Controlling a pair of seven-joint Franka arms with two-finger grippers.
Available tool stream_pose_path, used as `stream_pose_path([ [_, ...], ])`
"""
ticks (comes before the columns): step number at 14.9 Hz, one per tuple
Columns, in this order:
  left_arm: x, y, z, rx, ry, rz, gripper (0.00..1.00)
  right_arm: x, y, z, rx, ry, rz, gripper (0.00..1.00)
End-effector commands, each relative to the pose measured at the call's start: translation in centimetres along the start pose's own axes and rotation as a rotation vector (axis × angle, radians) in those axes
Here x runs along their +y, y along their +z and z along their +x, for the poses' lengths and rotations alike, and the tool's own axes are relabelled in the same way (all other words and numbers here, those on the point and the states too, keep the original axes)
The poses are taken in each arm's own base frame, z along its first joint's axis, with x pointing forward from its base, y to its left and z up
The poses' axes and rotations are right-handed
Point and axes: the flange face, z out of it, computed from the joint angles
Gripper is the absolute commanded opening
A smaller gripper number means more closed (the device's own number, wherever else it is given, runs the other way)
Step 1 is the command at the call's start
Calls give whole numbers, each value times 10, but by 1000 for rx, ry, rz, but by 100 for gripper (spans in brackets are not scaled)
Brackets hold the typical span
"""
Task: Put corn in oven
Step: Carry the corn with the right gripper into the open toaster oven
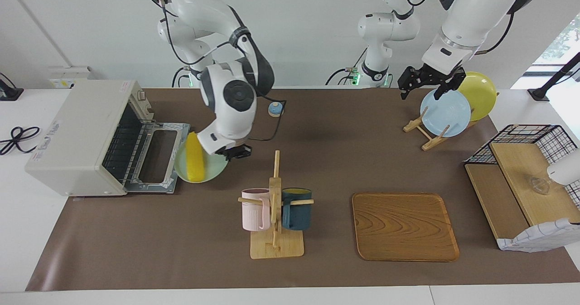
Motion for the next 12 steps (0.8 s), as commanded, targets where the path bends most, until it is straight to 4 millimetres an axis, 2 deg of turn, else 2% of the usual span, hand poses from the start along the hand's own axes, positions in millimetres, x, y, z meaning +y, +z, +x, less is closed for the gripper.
stream_pose_path([
  [1,-1,-1,-9,-14,2,17,100,57,16,-6,-17,-66,-14,0],
  [2,-1,2,-11,-15,-3,19,100,78,21,0,-26,-81,-13,0],
  [4,0,-1,-4,41,10,11,100,112,29,3,-45,-98,-11,0],
  [5,0,-2,-2,58,8,9,100,123,36,2,-56,-107,-6,0],
  [7,0,-1,-2,55,2,9,100,132,42,1,-71,-116,-3,0],
  [12,0,-2,-3,53,-1,9,100,145,78,-12,-53,-106,20,0],
])
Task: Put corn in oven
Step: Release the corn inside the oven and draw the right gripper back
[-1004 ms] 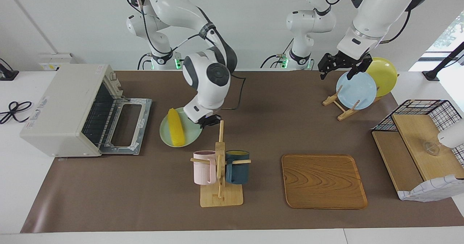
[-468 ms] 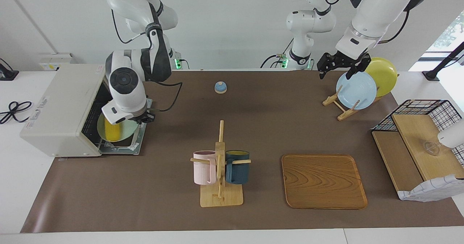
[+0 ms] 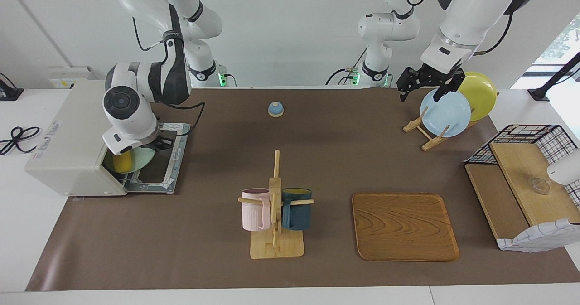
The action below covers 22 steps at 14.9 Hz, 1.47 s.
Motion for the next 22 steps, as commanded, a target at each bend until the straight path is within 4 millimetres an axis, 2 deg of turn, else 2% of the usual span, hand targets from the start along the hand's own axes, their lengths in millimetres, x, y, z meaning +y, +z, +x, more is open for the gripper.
stream_pose_path([
  [1,-2,0,-6,16,-2,14,100,17,16,-13,11,-7,10,0],
  [2,-3,0,-6,16,-4,14,100,24,18,-13,9,-7,16,0],
  [4,-7,0,-5,16,-10,14,100,26,17,-11,25,-26,21,0],
  [8,-7,-2,-6,20,-7,13,100,24,14,-9,34,-32,20,32],
  [11,-10,-2,-5,22,-16,13,100,18,7,-7,41,-32,41,43],
  [12,-11,-2,-5,20,-17,13,100,13,-3,-8,46,-33,55,48],
  [13,-11,-1,-5,16,-16,13,100,0,-17,-8,54,-50,65,50],
  [14,-11,-1,-6,14,-16,13,100,-13,-25,-7,60,-62,66,49],
  [16,-12,-1,-6,14,-18,13,100,-30,-27,-6,88,-44,91,27],
  [18,-12,-1,-6,14,-18,13,100,-62,-24,-10,111,-29,120,12],
  [20,-13,-2,-5,16,-19,13,100,-78,-6,-12,134,-5,125,7],
  [22,-13,-1,-5,14,-19,13,100,-79,17,-14,135,0,129,7],
])
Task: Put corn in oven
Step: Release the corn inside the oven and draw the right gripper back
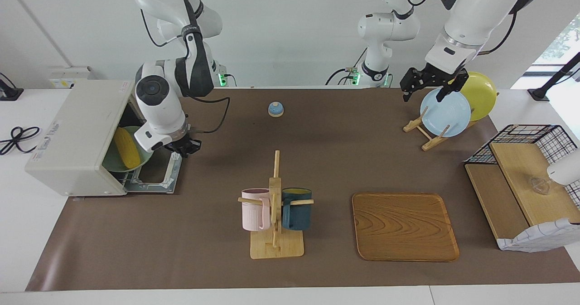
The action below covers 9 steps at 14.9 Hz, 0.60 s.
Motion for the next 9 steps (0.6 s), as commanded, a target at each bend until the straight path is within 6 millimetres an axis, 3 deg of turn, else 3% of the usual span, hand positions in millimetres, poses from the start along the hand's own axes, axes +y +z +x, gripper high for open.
stream_pose_path([
  [1,-4,0,-6,12,-4,14,100,13,31,-9,0,30,19,7],
  [7,-4,-1,-6,14,-4,14,100,29,67,-17,-14,54,26,7],
  [9,-4,0,-6,12,-4,14,100,29,68,-18,-15,55,26,7],
])
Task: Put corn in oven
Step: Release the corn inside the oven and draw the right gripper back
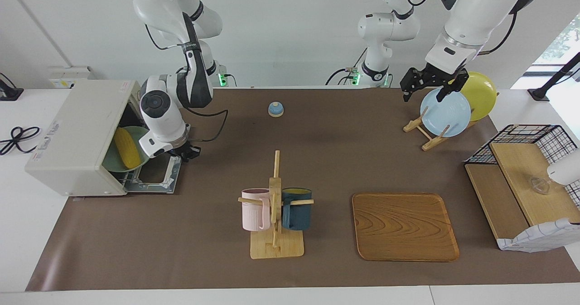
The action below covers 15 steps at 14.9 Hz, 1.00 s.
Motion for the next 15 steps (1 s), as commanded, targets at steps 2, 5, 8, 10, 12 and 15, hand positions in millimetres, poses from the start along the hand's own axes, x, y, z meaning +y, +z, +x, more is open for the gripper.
stream_pose_path([
  [2,-4,0,-6,12,-4,14,100,4,4,-4,12,7,19,8],
  [5,-4,0,-6,12,-4,14,100,4,7,-5,6,7,18,9],
  [8,-4,-1,-6,14,-4,14,100,3,7,-6,0,5,16,11],
  [10,-4,0,-6,12,-4,14,100,5,8,-6,-3,8,15,13],
  [12,-4,0,-6,12,-4,14,100,7,9,-7,-14,7,12,13],
  [15,-4,-1,-6,14,-4,14,100,9,11,-9,-32,2,-3,0],
])
